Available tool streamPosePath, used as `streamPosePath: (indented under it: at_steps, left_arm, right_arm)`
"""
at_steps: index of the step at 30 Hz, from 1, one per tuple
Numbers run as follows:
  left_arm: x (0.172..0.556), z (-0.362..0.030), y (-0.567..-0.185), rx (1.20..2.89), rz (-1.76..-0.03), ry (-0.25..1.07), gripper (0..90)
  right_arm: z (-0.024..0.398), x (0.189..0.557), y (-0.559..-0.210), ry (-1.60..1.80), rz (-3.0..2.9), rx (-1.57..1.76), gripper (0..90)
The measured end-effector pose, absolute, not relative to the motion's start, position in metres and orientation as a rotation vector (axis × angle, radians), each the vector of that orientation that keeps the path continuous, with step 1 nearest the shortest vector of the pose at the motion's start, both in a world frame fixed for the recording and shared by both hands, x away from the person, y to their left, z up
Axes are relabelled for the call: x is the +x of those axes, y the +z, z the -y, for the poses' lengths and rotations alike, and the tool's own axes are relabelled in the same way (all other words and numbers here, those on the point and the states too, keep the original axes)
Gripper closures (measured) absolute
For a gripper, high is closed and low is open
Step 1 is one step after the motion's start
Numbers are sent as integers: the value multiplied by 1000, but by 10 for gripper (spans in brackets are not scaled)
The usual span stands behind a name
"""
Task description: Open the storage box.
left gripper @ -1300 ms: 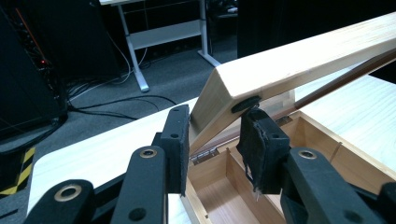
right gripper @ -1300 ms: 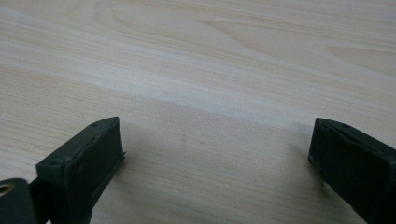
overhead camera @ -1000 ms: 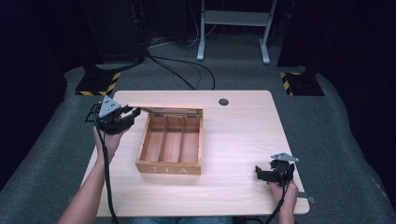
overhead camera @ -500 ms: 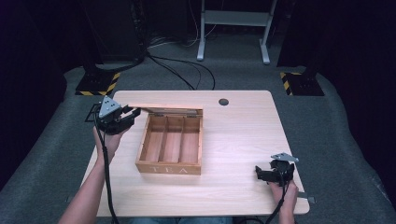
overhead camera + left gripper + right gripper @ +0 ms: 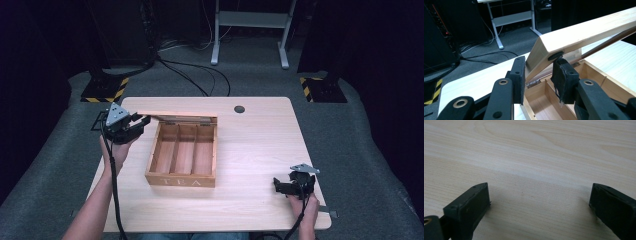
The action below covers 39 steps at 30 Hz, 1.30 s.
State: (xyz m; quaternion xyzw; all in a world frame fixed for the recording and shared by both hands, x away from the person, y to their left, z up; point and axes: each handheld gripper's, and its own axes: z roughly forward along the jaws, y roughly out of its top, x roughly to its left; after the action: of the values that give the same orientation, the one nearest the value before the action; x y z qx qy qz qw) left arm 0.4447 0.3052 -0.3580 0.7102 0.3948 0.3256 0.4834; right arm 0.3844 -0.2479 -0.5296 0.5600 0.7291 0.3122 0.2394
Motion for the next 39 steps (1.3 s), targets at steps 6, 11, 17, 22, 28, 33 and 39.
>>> streamPosePath:
  at_steps: [6, 11, 17, 22, 28, 33, 39]
  left_arm:
    - [445, -305, -358, 1733, -962, 793, 632]
    - [444, -305, -358, 1733, -963, 792, 632]
    - [443, -305, -359, 1733, -961, 792, 631]
    - [442, -305, -360, 1729, -959, 791, 630]
    - [440, -306, -361, 1739, -957, 781, 627]
    - [437, -307, -363, 1741, -948, 774, 621]
    - [432, -309, -370, 1741, -934, 761, 603]
  right_arm:
    - [248, 384, -530, 855, -1996, 1534, 26]
    - [248, 384, -530, 855, -1996, 1534, 26]
    - [248, 384, -530, 854, -1997, 1533, 26]
    - [248, 384, -530, 854, -1996, 1533, 26]
    - [248, 384, -530, 854, -1997, 1532, 26]
    - [248, 384, -530, 855, -1996, 1533, 26]
    - [248, 384, -530, 854, -1996, 1533, 26]
